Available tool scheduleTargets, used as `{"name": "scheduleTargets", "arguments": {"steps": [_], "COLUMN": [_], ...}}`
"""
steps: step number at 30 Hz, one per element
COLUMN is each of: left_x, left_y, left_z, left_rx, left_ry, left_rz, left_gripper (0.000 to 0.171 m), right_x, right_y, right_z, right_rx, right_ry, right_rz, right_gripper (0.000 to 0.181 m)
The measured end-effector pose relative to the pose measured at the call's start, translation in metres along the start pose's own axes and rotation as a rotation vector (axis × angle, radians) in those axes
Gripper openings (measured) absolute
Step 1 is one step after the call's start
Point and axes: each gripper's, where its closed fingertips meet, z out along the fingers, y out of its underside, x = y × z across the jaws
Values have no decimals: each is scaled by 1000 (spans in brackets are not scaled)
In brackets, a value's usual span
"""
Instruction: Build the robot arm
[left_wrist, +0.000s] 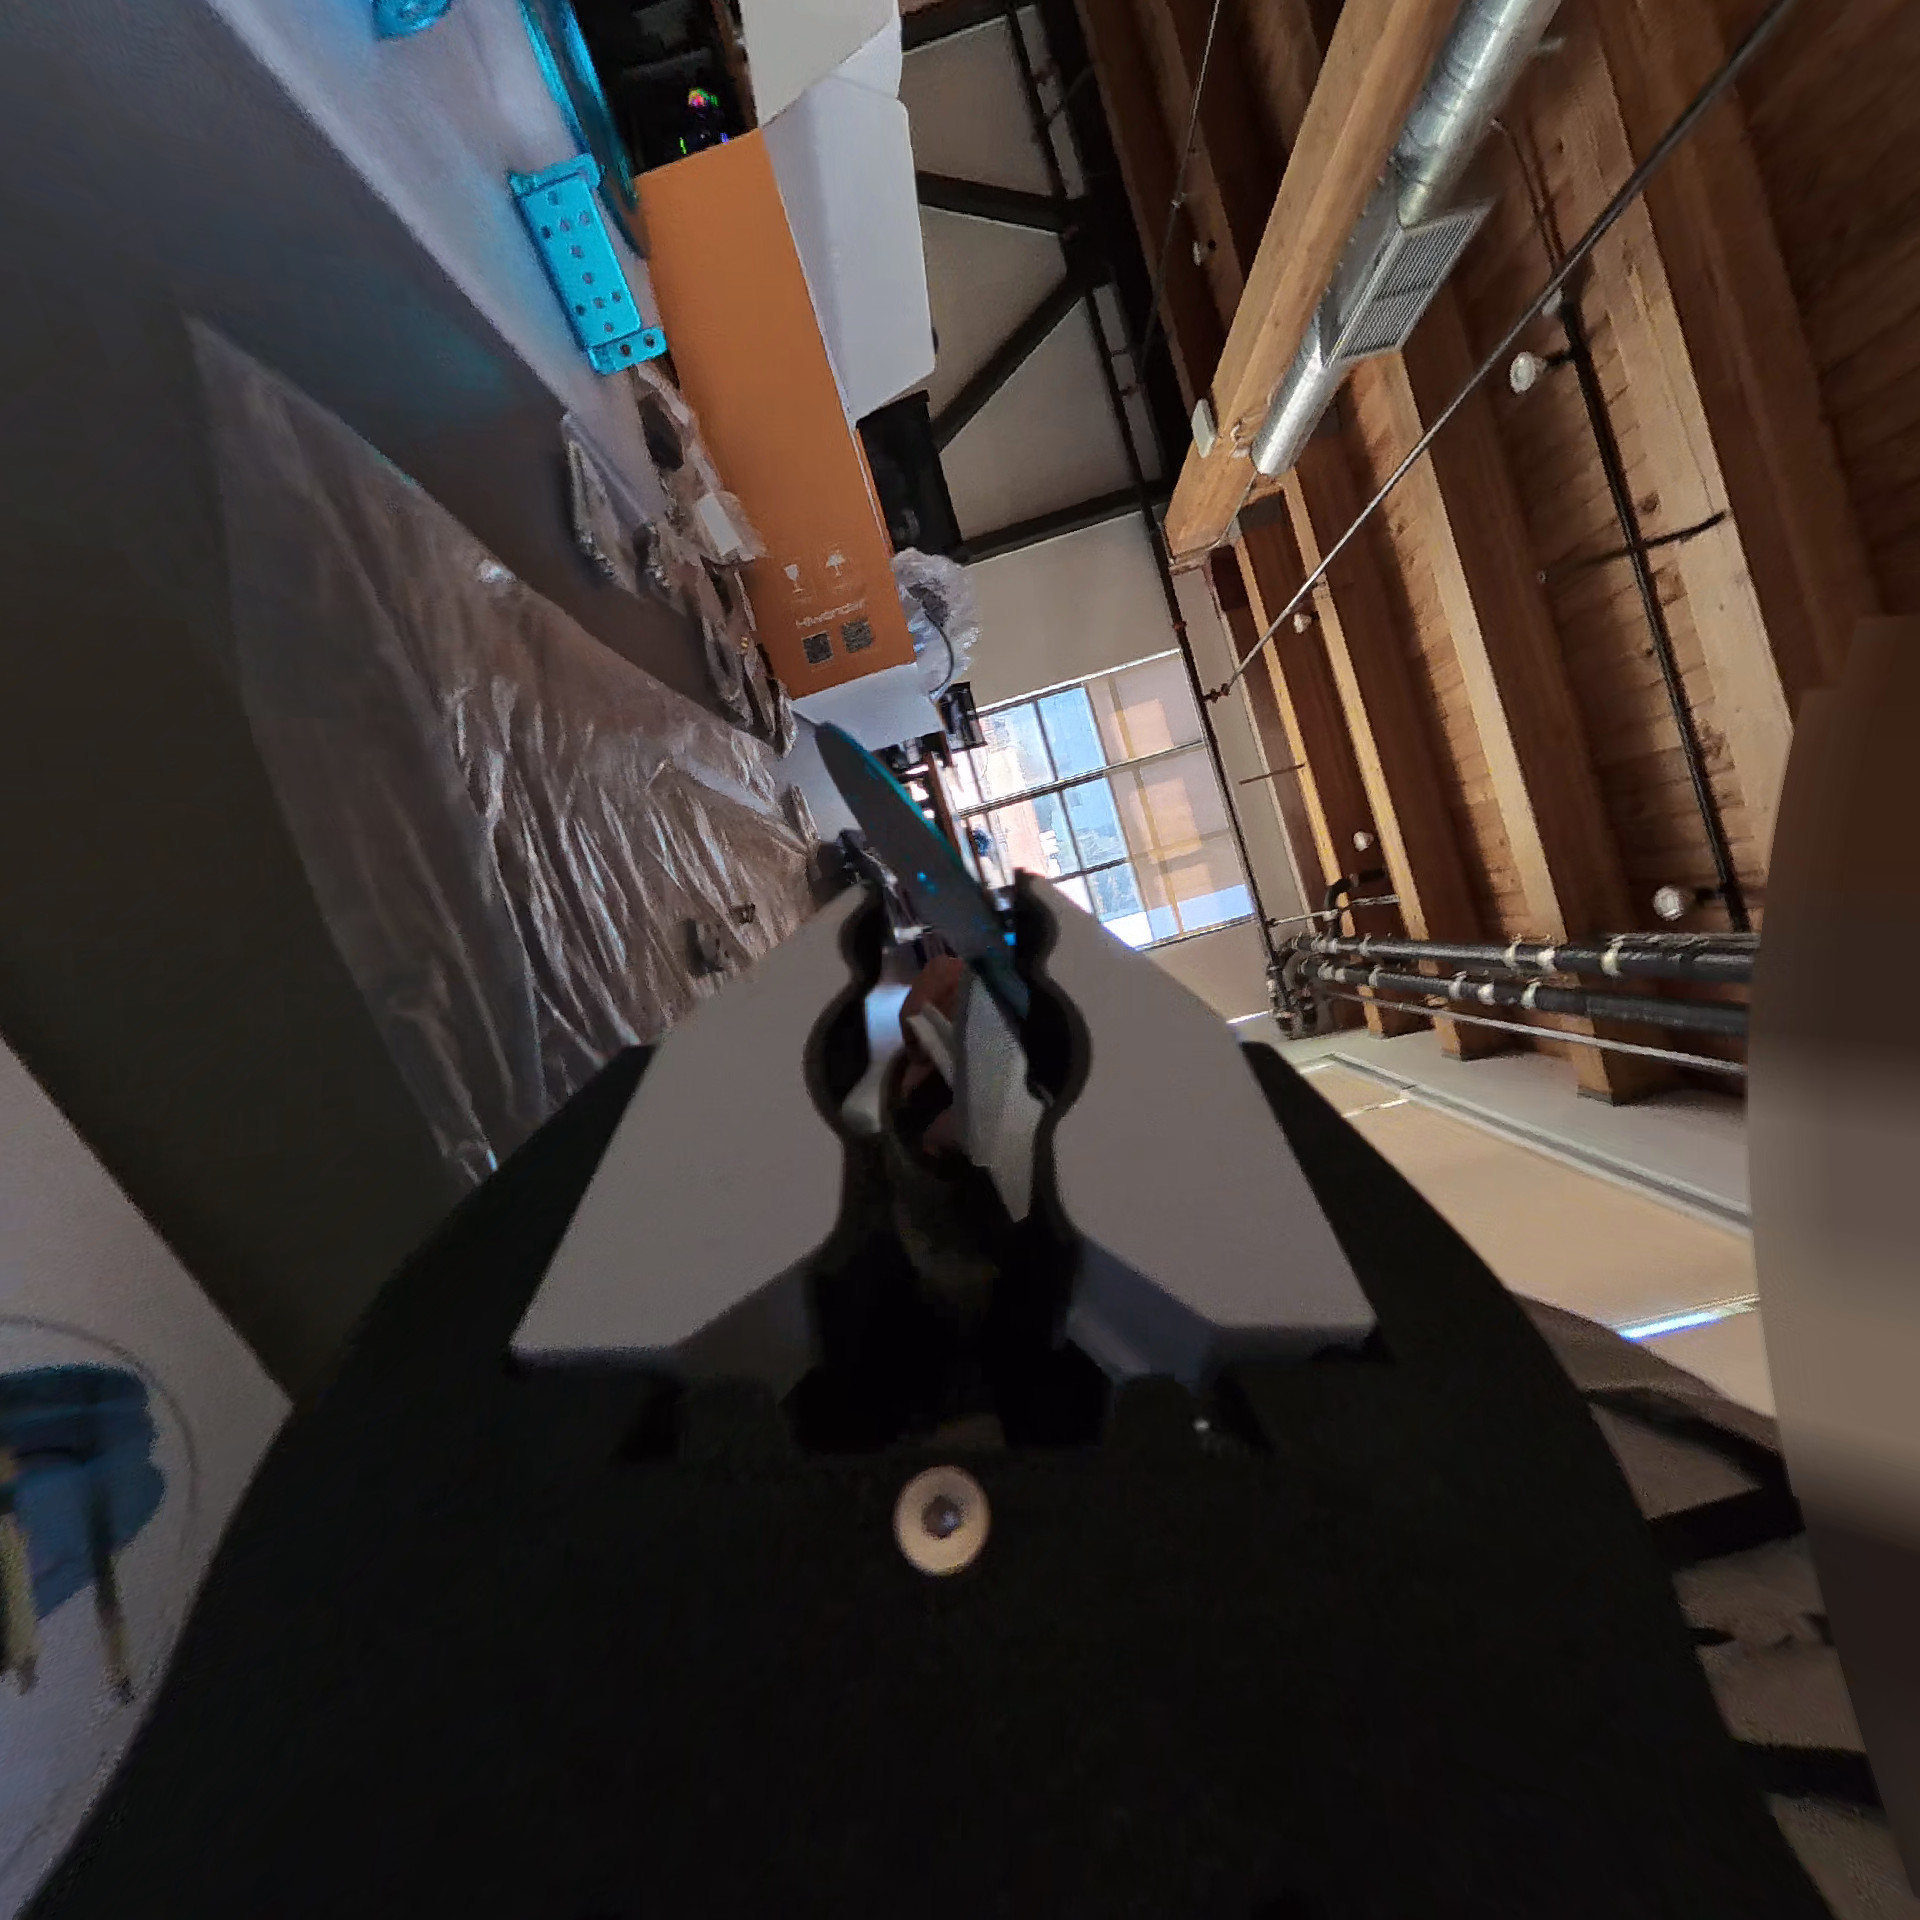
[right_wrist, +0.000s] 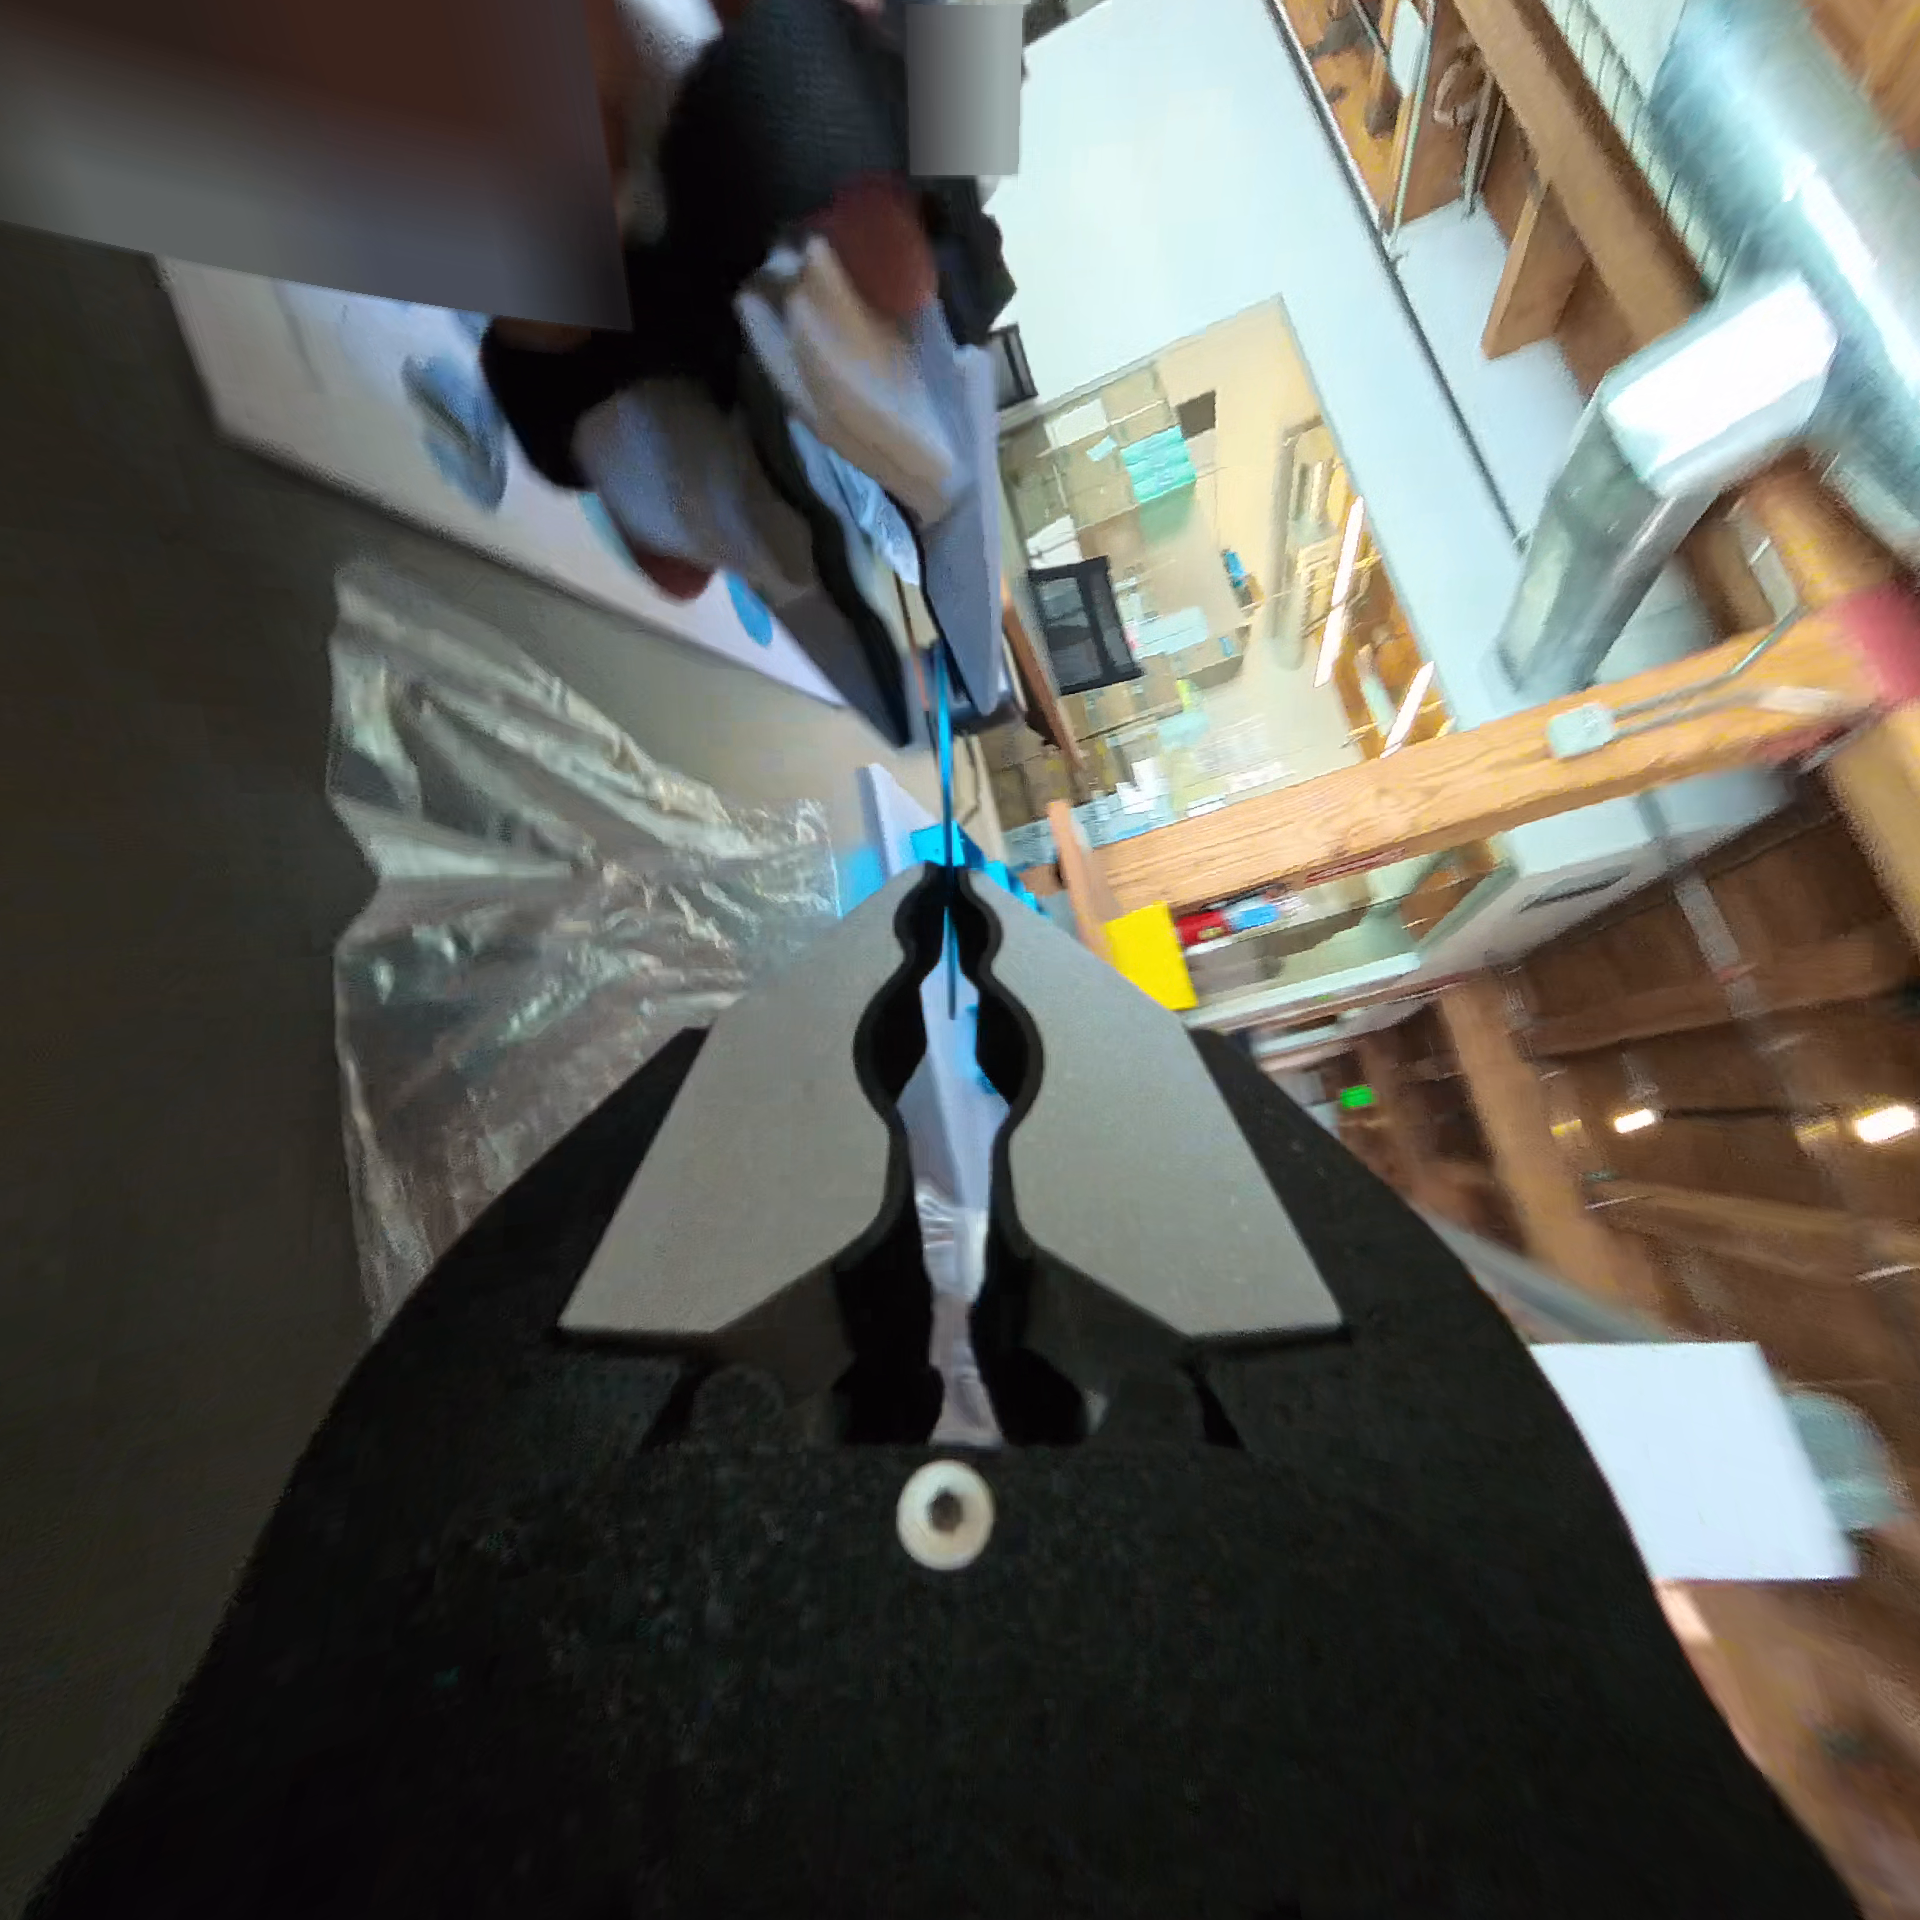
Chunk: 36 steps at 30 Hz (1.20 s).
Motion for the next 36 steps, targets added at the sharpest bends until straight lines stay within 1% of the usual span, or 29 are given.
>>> {"name": "scheduleTargets", "arguments": {"steps": [1,3,4,7,9,11,12,13,15,17,19,22,25,26,27,29,31,36], "left_x": [2,4,6,18,18,27,27,23,10,3,0,-1,-2,-4,-8,-8,-8,-11], "left_y": [-3,-12,-18,-30,-33,-32,-31,-29,-26,-25,-26,-25,-26,-27,-30,-35,-35,-29], "left_z": [-1,-6,-9,-19,-22,-24,-24,-23,-21,-22,-23,-22,-23,-23,-24,-28,-27,-24], "left_rx": [4,35,58,125,145,154,147,135,105,103,108,101,105,105,117,146,144,113], "left_ry": [-7,-38,-44,14,30,81,74,35,-51,-102,-130,-134,-145,-159,-189,-215,-216,-213], "left_rz": [51,144,186,302,347,357,380,408,461,497,522,518,527,525,529,555,562,553], "left_gripper": [33,40,43,42,42,42,42,42,42,40,38,35,31,27,22,21,21,21], "right_x": [5,12,19,37,40,40,41,40,32,24,23,27,25,24,22,19,17,19], "right_y": [0,3,8,22,27,32,33,37,45,51,54,54,53,53,51,45,46,45], "right_z": [-1,0,0,0,1,4,4,5,7,7,5,3,3,3,3,3,3,3], "right_rx": [10,10,8,48,110,183,246,274,287,246,218,230,227,233,235,248,246,230], "right_ry": [-16,-95,-113,-173,-272,-367,-404,-415,-412,-384,-340,-335,-374,-384,-409,-480,-475,-467], "right_rz": [113,370,531,1071,1459,1815,1966,2090,2274,2342,2340,2362,2424,2447,2460,2490,2515,2454], "right_gripper": [0,0,0,0,0,0,0,0,0,0,0,0,0,0,0,0,0,0]}}
